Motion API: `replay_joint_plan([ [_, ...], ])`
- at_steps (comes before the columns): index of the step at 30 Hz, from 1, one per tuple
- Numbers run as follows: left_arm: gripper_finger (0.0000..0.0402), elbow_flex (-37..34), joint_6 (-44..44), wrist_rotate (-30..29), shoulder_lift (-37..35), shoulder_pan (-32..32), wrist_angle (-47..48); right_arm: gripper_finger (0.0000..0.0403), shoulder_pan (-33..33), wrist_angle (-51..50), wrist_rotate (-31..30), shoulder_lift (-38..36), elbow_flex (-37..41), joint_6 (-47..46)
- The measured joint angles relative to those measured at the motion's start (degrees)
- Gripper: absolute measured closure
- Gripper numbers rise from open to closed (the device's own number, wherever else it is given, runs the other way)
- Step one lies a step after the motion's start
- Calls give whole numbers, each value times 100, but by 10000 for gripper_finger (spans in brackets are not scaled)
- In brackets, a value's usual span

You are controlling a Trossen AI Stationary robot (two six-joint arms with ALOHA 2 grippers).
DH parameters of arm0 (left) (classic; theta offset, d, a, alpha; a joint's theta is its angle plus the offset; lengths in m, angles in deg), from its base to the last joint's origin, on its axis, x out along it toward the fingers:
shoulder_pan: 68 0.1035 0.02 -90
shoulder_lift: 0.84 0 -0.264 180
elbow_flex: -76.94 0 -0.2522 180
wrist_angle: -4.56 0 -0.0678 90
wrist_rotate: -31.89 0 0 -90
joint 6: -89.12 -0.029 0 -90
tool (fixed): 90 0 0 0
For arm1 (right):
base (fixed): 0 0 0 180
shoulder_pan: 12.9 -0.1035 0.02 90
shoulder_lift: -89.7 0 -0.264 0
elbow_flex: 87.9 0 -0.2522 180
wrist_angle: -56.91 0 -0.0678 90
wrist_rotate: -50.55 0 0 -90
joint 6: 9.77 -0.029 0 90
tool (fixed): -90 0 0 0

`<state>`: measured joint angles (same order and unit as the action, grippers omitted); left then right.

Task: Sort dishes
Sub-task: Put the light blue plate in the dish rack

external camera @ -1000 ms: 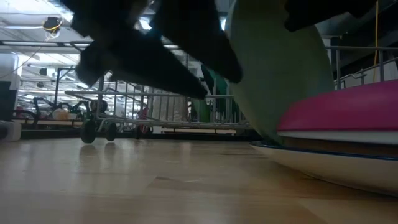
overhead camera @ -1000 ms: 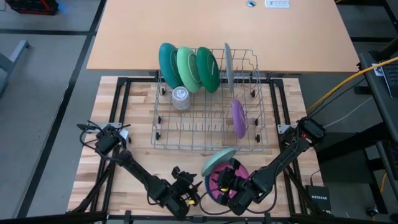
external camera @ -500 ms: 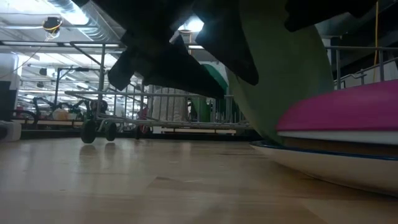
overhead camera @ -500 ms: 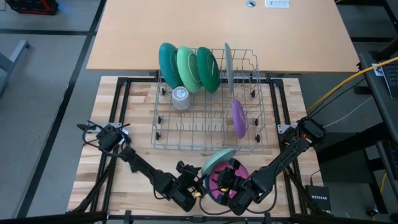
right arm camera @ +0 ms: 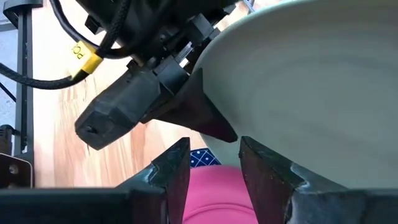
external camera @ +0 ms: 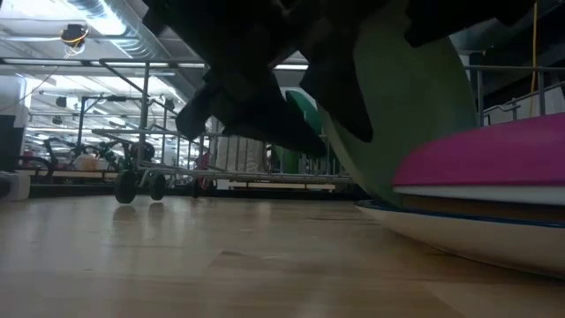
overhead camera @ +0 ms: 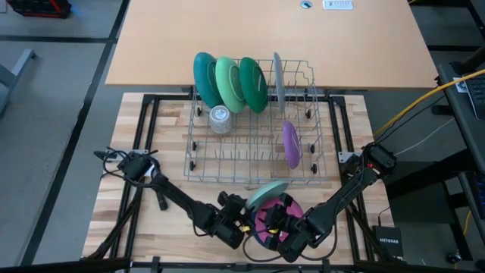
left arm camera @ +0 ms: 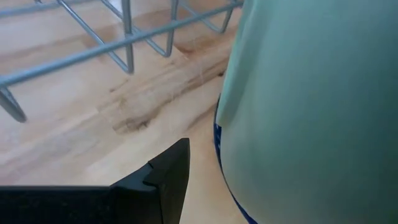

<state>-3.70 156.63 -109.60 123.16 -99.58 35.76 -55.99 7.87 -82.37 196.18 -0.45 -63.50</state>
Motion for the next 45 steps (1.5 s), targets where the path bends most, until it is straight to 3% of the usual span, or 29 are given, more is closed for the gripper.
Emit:
replay_joint_plan([
  [6, 238, 0, -13, 183, 0, 60, 9, 259, -3, -71, 2, 1, 0, 1],
  [18, 389, 0, -499, 79, -2, 73, 33, 259, -96, -94, 65, -339, 0, 9],
  [35, 389, 57, -567, -1341, -2, 63, -8, 259, -736, -584, -785, -1060, 0, 21],
  [39, 396, 354, -1345, -1358, -2, -39, -4, 259, -940, -627, -984, -1261, 0, 45],
  [45, 390, 1054, -3172, -1645, -4, -220, 13, 259, -1372, -448, -1356, -1650, -9, 260],
])
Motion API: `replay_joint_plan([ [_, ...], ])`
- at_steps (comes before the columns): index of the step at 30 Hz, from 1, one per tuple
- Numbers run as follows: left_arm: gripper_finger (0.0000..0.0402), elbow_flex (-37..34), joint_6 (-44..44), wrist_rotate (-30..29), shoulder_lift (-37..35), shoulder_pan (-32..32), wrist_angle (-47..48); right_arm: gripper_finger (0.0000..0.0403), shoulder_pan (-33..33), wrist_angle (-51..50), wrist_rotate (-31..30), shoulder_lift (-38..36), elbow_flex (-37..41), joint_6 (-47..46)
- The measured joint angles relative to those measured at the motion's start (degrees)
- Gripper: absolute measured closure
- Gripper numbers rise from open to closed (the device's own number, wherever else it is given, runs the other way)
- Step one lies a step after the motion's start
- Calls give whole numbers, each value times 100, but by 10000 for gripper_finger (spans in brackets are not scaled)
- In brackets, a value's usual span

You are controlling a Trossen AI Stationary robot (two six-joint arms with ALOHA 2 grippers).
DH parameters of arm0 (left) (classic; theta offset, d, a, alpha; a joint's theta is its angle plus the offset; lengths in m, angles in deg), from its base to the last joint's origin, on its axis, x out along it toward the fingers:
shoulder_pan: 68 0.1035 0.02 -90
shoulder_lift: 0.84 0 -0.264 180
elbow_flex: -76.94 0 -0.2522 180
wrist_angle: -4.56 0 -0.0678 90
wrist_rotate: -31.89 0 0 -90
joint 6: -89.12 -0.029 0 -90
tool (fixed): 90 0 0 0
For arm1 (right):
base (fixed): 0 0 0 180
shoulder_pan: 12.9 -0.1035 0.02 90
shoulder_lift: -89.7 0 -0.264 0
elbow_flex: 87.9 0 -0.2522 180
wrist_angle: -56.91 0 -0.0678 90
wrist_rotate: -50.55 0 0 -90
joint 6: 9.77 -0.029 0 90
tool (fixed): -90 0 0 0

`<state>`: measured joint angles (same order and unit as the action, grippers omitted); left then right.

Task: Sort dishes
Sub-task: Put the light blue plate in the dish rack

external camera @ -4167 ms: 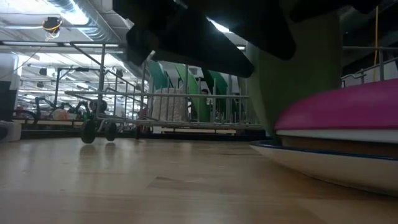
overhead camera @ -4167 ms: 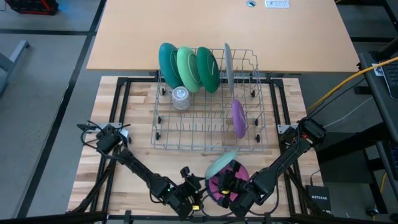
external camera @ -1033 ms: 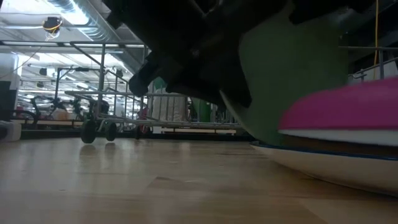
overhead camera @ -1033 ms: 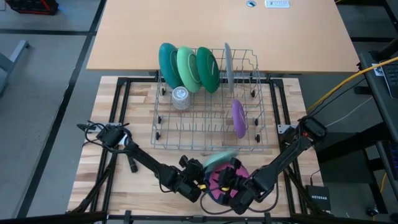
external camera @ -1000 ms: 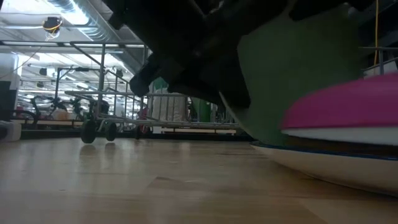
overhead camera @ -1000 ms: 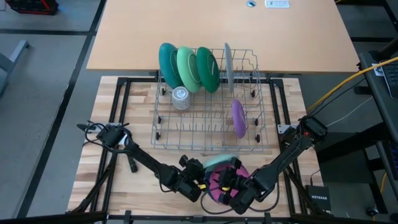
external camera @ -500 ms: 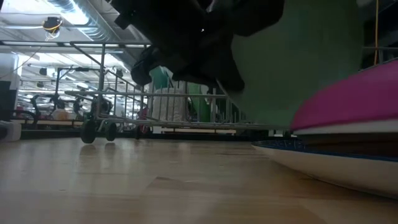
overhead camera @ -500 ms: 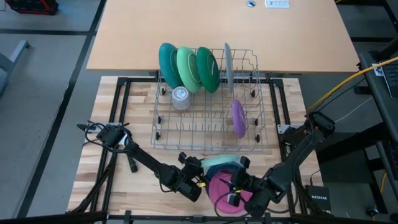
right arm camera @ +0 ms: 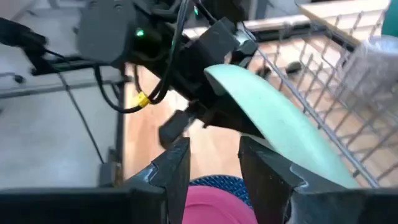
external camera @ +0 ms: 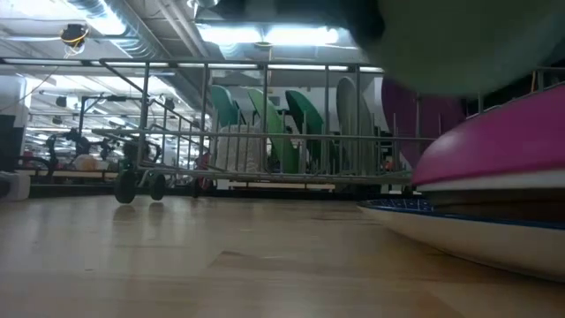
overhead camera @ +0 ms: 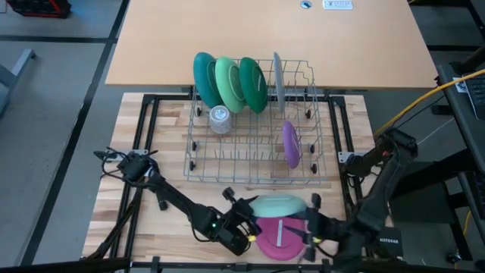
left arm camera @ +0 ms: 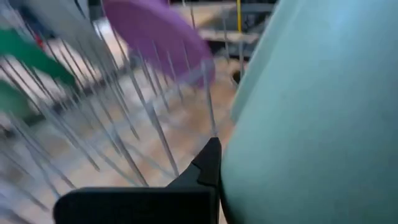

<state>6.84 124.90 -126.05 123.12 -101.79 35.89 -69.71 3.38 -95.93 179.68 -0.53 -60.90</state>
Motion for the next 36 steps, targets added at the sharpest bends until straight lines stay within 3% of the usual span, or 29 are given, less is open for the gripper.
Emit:
replay_joint_plan([
  [5, 392, 558, -1877, -509, -31, -96, 80, 259, -440, 387, -475, -358, 4, 500],
  [11, 386, 1217, -3971, -2060, -35, -166, 271, 259, -878, 909, -1179, -694, 13, 1170],
  [15, 393, 1549, -5866, -2049, -26, -160, 395, 259, -1105, 1019, -1843, -831, 1, 1379],
  [19, 397, 1652, -6936, -2138, -188, -70, 351, 259, -1303, 996, -2211, -895, 4, 1444],
  [23, 393, 1662, -7742, -2182, -347, 130, 372, 259, -1456, 1000, -2641, -970, 2, 1623],
  [29, 397, 1658, -8871, -2205, -616, 567, 907, 259, -1485, 967, -2747, -1079, 2, 1878],
  [33, 394, 1653, -8684, -2198, -781, 903, 1945, 259, -1485, 970, -2792, -1119, 4, 2237],
  [36, 398, 1652, -8003, -2196, -950, 1176, 2848, 259, -1483, 964, -2917, -1146, 4, 2667],
])
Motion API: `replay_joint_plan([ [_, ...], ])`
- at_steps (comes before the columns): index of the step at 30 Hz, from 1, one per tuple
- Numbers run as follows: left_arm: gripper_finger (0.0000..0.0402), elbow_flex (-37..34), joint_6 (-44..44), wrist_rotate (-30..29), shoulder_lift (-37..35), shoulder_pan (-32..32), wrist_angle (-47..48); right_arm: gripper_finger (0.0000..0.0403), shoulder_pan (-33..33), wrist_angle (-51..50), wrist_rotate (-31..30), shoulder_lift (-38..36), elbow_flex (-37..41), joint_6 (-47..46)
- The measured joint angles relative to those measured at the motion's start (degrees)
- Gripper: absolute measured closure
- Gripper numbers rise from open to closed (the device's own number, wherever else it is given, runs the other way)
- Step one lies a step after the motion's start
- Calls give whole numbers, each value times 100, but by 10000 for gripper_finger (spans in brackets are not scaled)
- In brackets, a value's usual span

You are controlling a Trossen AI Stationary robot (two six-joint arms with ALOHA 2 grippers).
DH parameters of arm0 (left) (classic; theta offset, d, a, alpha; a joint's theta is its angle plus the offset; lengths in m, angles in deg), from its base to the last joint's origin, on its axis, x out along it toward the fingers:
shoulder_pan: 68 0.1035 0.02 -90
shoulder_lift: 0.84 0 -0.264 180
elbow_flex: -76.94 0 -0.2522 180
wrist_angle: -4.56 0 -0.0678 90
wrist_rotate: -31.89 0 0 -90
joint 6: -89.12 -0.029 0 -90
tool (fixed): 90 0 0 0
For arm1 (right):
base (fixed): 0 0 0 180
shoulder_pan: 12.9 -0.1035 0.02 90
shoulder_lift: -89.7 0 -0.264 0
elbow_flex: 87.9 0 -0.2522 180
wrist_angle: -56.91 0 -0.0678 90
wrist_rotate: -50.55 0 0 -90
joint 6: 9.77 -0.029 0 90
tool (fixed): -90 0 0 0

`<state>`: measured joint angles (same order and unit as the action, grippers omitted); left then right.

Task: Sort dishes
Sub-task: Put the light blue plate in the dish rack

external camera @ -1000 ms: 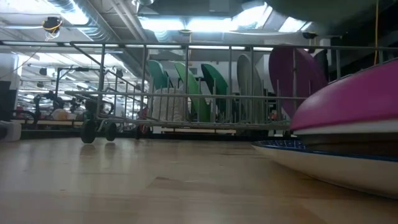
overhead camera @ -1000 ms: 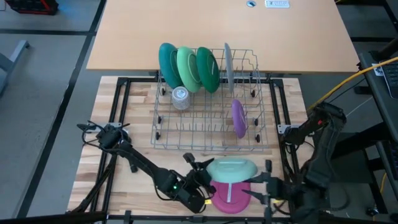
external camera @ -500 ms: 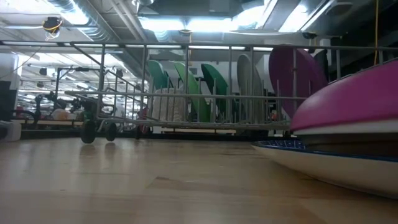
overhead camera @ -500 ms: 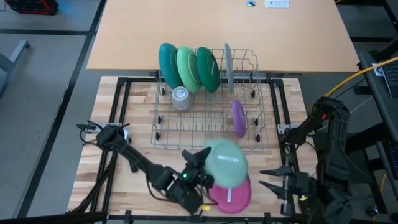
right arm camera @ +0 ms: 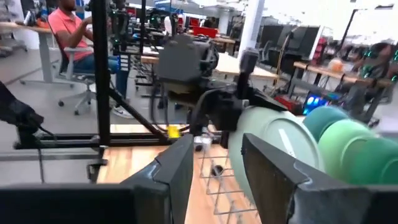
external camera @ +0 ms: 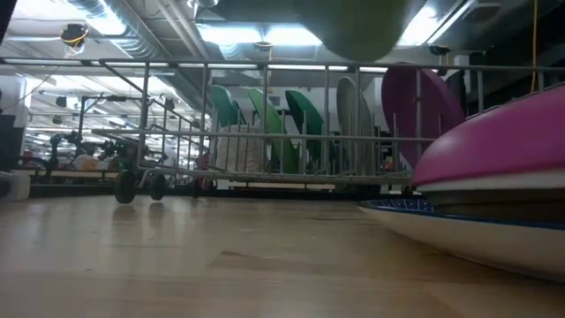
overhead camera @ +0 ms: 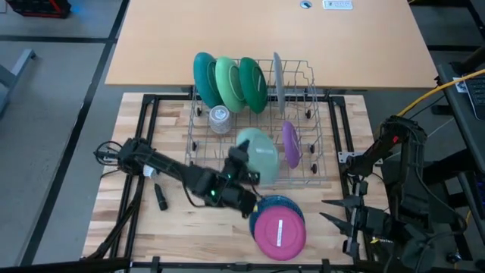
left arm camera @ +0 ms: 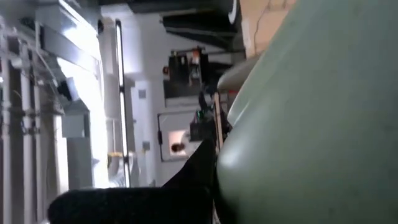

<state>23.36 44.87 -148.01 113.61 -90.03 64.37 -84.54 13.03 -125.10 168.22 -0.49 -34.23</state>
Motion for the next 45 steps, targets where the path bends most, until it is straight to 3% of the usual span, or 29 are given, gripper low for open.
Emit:
replay_joint_plan([
  [8, 398, -7, 1765, -7, -96, 797, 1853, 259, 5, -26, -144, -11, 0, 511],
  [18, 398, -120, 2283, -12, -92, 1545, 1835, 259, 5, -493, -166, -94, 4, 550],
  [24, 398, -120, 1596, 419, -90, 1692, 1099, 259, 5, -813, -150, -544, 4, 545],
  [32, 398, -120, -488, 1704, -88, 1690, -1079, 259, 5, -1258, -139, -1117, 4, 541],
  [38, 398, -118, -870, 1839, -88, 1649, -868, 259, 2, -1466, -115, -1354, 4, 541],
  [42, 398, -118, -853, 2594, -88, 1639, -917, 259, 4, -1601, -85, -1381, 2, 551],
  [45, 398, -118, -1068, 2799, -88, 1630, -1125, 259, 2, -1675, -66, -1377, 2, 550],
])
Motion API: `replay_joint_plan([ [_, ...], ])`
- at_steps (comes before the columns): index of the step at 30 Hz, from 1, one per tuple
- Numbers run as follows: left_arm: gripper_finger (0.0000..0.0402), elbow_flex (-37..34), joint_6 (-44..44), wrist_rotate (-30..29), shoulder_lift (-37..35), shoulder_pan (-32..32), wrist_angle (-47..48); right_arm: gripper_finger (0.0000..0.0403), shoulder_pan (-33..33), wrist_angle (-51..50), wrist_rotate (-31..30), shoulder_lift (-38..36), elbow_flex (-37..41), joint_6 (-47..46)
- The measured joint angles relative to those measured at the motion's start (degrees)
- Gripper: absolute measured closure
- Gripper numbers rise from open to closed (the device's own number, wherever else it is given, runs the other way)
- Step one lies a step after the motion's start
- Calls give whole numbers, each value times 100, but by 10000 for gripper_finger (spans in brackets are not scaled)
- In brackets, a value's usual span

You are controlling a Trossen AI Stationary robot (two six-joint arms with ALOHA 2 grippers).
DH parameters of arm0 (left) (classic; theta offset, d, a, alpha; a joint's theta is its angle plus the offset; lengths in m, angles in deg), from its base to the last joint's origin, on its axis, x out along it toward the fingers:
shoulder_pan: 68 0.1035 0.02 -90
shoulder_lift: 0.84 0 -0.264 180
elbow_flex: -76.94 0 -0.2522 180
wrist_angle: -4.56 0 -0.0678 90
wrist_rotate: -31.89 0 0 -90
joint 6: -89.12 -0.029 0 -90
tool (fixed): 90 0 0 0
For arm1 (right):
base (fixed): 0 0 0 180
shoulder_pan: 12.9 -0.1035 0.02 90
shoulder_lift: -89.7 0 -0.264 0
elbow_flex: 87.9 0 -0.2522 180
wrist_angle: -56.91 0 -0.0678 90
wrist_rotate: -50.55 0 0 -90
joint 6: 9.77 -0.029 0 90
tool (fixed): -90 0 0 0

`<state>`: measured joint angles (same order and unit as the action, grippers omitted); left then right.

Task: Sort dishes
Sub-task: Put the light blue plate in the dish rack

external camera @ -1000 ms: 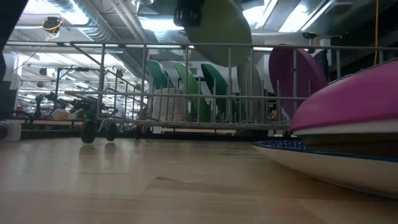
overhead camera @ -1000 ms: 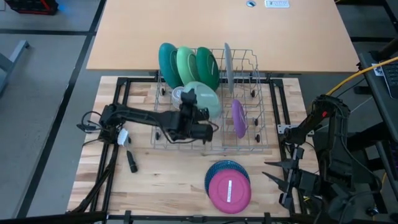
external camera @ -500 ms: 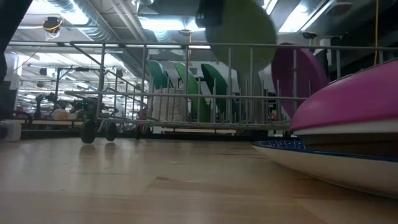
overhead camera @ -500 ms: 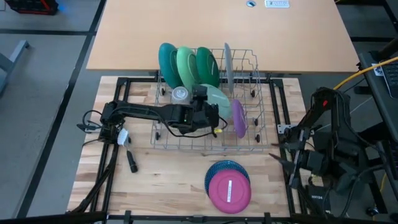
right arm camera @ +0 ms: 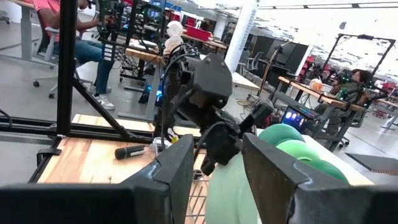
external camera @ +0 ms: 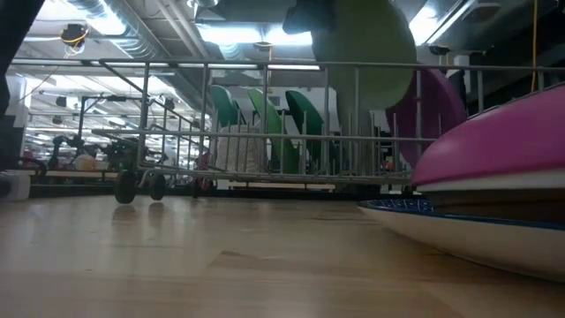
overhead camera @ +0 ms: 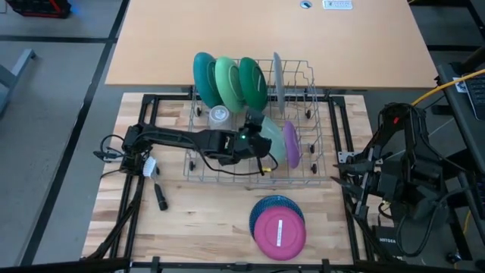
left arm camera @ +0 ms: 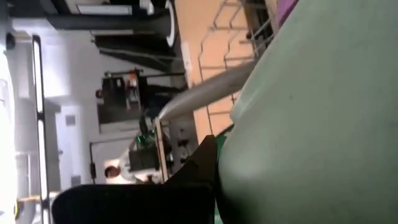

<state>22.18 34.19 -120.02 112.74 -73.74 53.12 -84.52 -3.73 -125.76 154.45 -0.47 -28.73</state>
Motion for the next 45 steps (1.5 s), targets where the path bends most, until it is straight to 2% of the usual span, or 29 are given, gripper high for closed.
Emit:
replay_joint_plan([
  [2, 398, 0, -267, 182, 0, 9, -233, 259, 0, 0, 36, 0, 0, -2],
  [6, 398, -6, -739, 978, 0, 112, -631, 259, 1, 2, 61, 0, 0, -4],
  [10, 398, -144, -1291, 1067, 0, 211, -1021, 259, 1, 0, 96, 0, 0, -163],
  [21, 398, -151, -1375, 1232, 2, 330, -714, 259, 0, -4, 135, 0, 0, -186],
  [26, 398, -151, -1286, 1798, 4, 398, -580, 259, 0, -8, 137, 0, 0, -195],
  [30, 398, -151, -1277, 1876, 4, 522, -605, 259, 1, -7, 137, 0, 0, -197],
  [35, 398, -151, -1264, 2456, 4, 744, -558, 259, 0, -7, 137, 2, 0, -197],
  [45, 390, -144, -1149, 2965, 76, 895, -399, 259, 1, -4, 137, 2, 0, -197],
])
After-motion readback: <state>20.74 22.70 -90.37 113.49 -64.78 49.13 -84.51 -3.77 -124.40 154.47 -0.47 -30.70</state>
